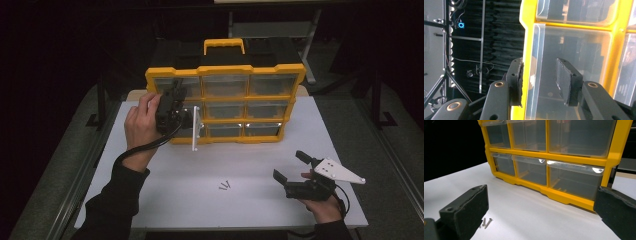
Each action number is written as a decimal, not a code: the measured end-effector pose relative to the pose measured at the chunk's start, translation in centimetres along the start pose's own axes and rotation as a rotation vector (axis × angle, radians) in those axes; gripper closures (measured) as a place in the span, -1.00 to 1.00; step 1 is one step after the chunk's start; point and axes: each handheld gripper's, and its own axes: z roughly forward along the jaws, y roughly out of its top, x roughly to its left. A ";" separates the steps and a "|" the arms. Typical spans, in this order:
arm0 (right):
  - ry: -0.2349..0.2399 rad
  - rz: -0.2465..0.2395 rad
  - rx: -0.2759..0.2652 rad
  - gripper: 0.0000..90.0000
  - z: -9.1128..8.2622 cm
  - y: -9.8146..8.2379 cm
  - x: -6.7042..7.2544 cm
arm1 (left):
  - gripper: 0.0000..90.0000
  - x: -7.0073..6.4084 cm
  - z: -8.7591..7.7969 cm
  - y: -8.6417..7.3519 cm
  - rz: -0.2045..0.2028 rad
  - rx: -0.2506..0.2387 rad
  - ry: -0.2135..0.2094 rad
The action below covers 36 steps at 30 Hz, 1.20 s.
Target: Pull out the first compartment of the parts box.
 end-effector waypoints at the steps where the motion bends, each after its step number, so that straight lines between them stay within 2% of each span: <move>1: 0.000 0.000 0.000 -1.00 0.0 0.0 0.0 | 0.31 0.0 0.0 0.0 0.005 0.004 0.000; 20: -0.002 0.003 0.000 -1.00 -0.1 0.0 0.0 | 0.52 0.4 0.7 -0.4 0.027 0.017 0.021; 36: -0.002 0.004 0.000 -1.00 -0.1 0.0 0.0 | 0.58 0.3 0.8 -0.4 0.045 0.020 0.029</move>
